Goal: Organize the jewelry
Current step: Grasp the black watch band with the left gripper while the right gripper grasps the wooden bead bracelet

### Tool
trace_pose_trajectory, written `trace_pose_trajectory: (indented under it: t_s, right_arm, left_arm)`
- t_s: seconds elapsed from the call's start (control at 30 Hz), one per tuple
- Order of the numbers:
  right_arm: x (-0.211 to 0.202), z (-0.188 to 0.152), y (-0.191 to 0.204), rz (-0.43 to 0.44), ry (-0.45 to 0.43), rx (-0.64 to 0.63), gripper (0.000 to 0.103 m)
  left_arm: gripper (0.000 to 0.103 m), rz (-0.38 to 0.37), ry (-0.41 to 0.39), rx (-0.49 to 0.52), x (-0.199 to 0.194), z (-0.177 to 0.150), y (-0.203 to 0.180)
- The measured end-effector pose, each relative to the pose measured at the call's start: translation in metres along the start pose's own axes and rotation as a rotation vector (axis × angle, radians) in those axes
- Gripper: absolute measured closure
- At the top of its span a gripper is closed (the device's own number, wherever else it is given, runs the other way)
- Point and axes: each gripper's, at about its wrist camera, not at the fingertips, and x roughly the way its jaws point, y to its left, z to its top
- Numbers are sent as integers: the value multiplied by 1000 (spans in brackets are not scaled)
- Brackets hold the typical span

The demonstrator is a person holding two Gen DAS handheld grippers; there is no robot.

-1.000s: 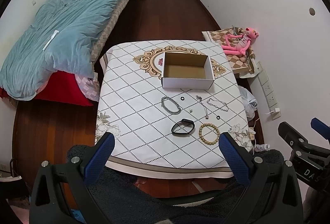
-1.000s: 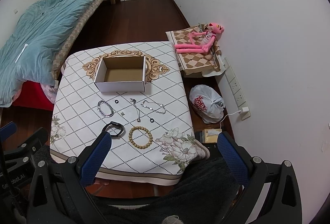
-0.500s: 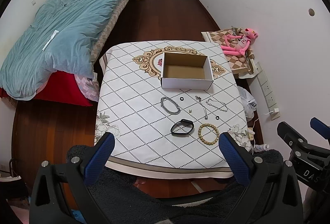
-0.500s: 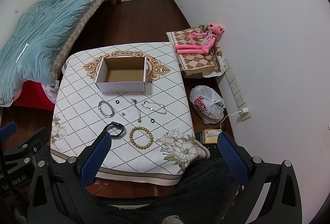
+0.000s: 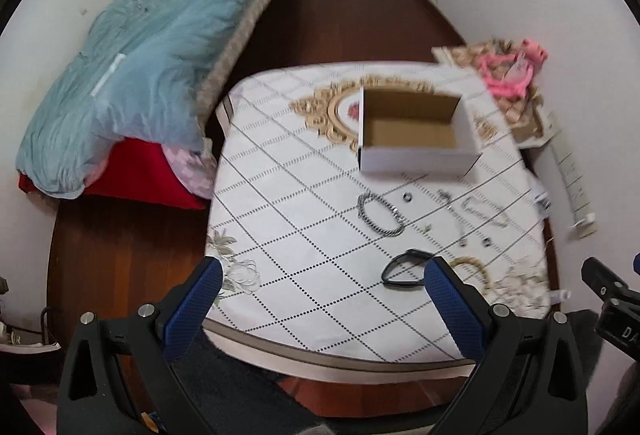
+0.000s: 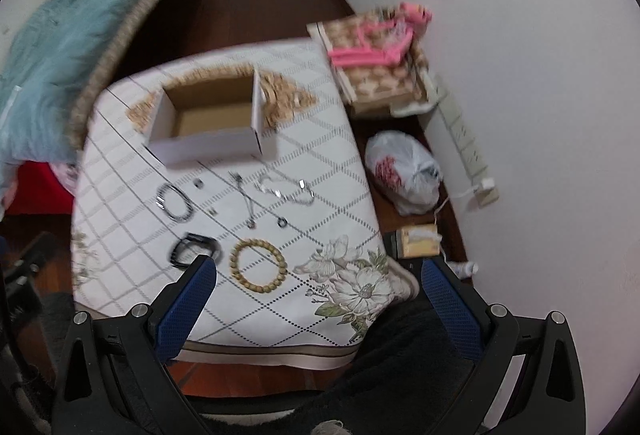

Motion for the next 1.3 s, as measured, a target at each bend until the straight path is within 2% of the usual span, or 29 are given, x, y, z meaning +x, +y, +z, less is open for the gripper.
trace_pose_trajectory:
  t_s: [0.03,0.2,0.53,0.77,0.83,0.87,0.93,0.97,1.07,1.13,1.2,1.23,1.27,1.3]
  right_arm:
    - [18,-1,1,-5,26,-3,0]
    - [95,-7,13,-14,151,-23,0]
    - [180,-28,33,41,283,-18,4]
    - [210,-36,35,93,319,13,32]
    - [212,-36,39,84,300,-8,36]
    - [211,-36,41,86,290,-22,41]
    - [208,-37,45,88,263,-52,70]
    - [206,-37,47,81,255,-67,93]
    - [204,-36,40,71,273,-50,93]
    - [205,-37,31,80,281,-38,93]
    - [206,-37,26,98,287,-27,93]
    - [206,-37,21,106,288,-21,93]
    - [207,-37,17,113,289,-15,93]
    - [208,-36,16,115,291,-14,92]
  left_arm:
    - [0,23,23,11,16,0,-3]
    - [0,26,111,61,70,-5,-11]
    - [0,22,232,92,140,-12,-27]
    - [0,-3,276,102,160,-17,-32]
    - [0,-26,280,108,161,-18,-35]
    - [0,-34,280,110,162,-19,-37]
    - [1,-61,278,117,165,-19,-41]
    - [1,-67,278,121,168,-19,-43]
    - [1,-88,276,140,175,-18,-49]
    - [9,-110,275,161,180,-18,-55]
    - [34,-125,293,188,187,-21,-63]
    - [42,-134,302,200,191,-22,-66]
    - [58,-145,312,208,195,-23,-69]
    - [71,-174,289,198,192,-23,-68]
